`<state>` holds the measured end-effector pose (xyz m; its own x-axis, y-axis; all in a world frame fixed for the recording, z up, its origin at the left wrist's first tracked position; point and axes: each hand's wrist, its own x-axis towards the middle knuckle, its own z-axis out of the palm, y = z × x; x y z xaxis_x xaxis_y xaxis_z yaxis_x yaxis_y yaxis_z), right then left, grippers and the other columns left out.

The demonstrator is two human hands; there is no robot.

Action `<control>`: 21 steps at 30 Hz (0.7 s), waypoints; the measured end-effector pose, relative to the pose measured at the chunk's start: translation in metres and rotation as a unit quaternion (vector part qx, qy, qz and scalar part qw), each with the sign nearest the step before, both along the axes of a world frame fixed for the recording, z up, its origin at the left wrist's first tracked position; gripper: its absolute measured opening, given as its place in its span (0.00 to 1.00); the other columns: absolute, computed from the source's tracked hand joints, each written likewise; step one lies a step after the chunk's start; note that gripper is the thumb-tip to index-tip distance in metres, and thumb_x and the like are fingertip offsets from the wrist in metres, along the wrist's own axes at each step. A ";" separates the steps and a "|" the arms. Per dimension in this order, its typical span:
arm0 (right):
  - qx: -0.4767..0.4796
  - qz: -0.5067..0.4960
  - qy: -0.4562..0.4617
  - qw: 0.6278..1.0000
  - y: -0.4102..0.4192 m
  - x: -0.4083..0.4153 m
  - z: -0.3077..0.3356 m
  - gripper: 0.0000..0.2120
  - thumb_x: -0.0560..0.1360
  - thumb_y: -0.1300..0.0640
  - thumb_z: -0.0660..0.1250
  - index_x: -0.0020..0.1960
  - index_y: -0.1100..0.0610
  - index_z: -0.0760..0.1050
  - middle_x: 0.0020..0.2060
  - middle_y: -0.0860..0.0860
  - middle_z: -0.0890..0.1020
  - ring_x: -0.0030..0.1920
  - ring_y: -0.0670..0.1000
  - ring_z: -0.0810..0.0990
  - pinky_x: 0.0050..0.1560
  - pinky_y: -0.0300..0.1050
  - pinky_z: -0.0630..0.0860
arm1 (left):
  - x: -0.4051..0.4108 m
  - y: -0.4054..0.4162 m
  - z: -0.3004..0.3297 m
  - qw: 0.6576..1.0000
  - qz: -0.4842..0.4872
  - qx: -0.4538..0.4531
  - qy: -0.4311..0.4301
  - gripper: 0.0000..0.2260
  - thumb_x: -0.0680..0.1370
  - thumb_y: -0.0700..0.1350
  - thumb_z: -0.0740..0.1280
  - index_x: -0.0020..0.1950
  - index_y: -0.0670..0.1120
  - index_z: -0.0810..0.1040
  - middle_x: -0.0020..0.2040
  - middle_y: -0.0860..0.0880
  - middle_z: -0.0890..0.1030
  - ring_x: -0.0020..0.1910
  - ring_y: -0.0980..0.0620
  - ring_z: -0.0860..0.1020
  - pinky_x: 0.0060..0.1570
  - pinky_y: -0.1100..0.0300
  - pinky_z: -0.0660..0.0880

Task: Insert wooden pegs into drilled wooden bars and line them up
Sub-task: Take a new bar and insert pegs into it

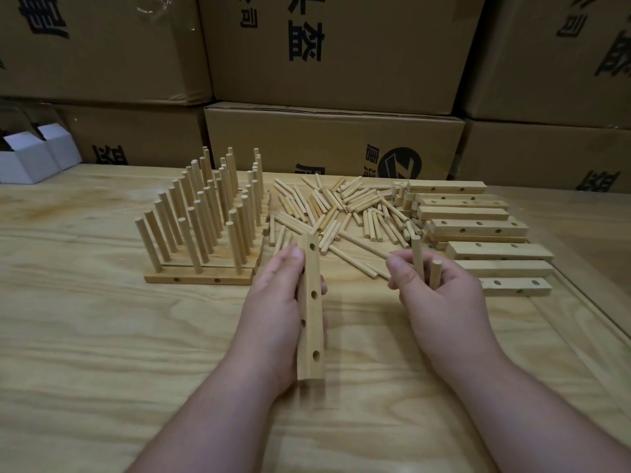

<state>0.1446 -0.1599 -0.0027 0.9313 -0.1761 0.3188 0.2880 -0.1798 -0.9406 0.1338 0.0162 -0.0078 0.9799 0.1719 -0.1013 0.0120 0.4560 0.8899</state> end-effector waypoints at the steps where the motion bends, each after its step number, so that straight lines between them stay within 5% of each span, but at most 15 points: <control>1: 0.013 0.001 0.004 1.000 0.000 0.000 0.000 0.05 0.72 0.43 0.72 0.45 0.43 0.83 0.30 0.42 0.81 0.30 0.39 0.77 0.34 0.34 0.73 | 0.000 -0.001 0.001 1.000 0.000 0.001 -0.002 0.12 0.81 0.54 0.67 0.62 0.51 0.81 0.36 0.49 0.82 0.28 0.53 0.77 0.26 0.59 0.73; 7: 0.049 0.012 0.025 0.998 -0.002 0.001 -0.001 0.26 0.63 0.30 0.71 0.46 0.51 0.83 0.26 0.42 0.74 0.28 0.41 0.70 0.35 0.43 0.66 | 0.000 -0.004 0.002 1.000 0.018 -0.006 0.005 0.06 0.79 0.50 0.71 0.55 0.55 0.84 0.37 0.51 0.84 0.30 0.53 0.78 0.28 0.58 0.77; 13: 0.028 0.013 0.030 0.999 0.001 -0.002 0.003 0.18 0.62 0.33 0.71 0.44 0.45 0.83 0.25 0.40 0.77 0.27 0.39 0.74 0.37 0.40 0.68 | -0.001 -0.003 0.001 1.000 -0.002 0.010 -0.004 0.13 0.78 0.50 0.72 0.60 0.49 0.83 0.35 0.51 0.82 0.31 0.53 0.77 0.35 0.58 0.77; 21: -0.011 0.013 0.025 1.000 0.000 0.000 0.002 0.12 0.64 0.37 0.72 0.43 0.42 0.83 0.27 0.38 0.79 0.31 0.37 0.76 0.38 0.38 0.70 | 0.000 -0.004 0.002 1.000 -0.014 -0.004 0.001 0.10 0.79 0.49 0.70 0.58 0.49 0.83 0.34 0.50 0.81 0.32 0.54 0.77 0.35 0.60 0.78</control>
<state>0.1444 -0.1602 -0.0009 0.9505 -0.1444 0.2750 0.2455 -0.1933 -0.9499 0.1335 0.0124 -0.0055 0.9841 0.1444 -0.1039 0.0258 0.4620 0.8865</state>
